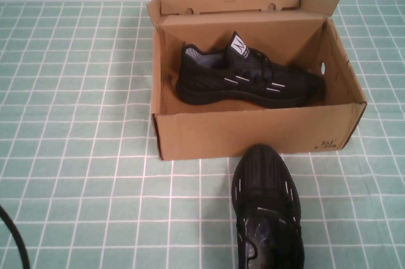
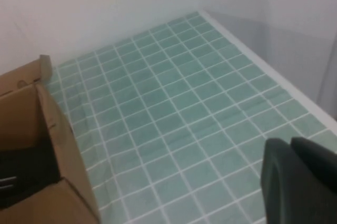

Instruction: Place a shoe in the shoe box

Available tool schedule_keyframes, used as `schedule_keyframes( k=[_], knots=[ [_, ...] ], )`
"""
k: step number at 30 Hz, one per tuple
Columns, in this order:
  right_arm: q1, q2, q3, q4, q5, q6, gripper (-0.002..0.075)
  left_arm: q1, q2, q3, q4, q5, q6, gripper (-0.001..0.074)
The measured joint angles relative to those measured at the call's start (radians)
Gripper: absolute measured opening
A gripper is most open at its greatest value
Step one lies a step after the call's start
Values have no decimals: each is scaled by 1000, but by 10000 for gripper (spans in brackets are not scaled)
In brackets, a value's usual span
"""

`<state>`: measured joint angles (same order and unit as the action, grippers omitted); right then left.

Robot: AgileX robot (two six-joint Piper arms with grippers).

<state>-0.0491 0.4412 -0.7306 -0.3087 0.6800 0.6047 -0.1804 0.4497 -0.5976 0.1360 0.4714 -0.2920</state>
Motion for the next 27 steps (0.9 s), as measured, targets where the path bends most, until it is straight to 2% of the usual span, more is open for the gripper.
schedule_keyframes(
  k=[4, 10, 14, 17, 19, 22, 25, 27],
  knots=[
    [0, 19, 18, 284, 2, -35, -7, 0, 1, 0, 6, 52, 2, -4],
    [4, 124, 53, 780, 28, -557, -7, 0, 1, 0, -25, 211, 3, -4],
    [52, 270, 46, 1083, 148, -885, -7, 0, 1, 0, -85, 267, 3, -4],
    [113, 389, 40, 1254, 221, -1033, -6, 0, 1, 5, -127, 280, 3, -4],
    [181, 465, 35, 1309, 233, -1073, -5, 0, 2, 14, -145, 287, 5, -4],
    [318, 581, 5, 1290, 228, -1076, -5, 0, 2, 29, -154, 295, 5, -4],
    [489, 672, -46, 1216, 178, -1037, -5, 0, 2, 42, -156, 299, 5, -4],
    [620, 724, -90, 1116, 118, -946, -4, 0, 2, 48, -158, 307, 5, -4]
  ],
)
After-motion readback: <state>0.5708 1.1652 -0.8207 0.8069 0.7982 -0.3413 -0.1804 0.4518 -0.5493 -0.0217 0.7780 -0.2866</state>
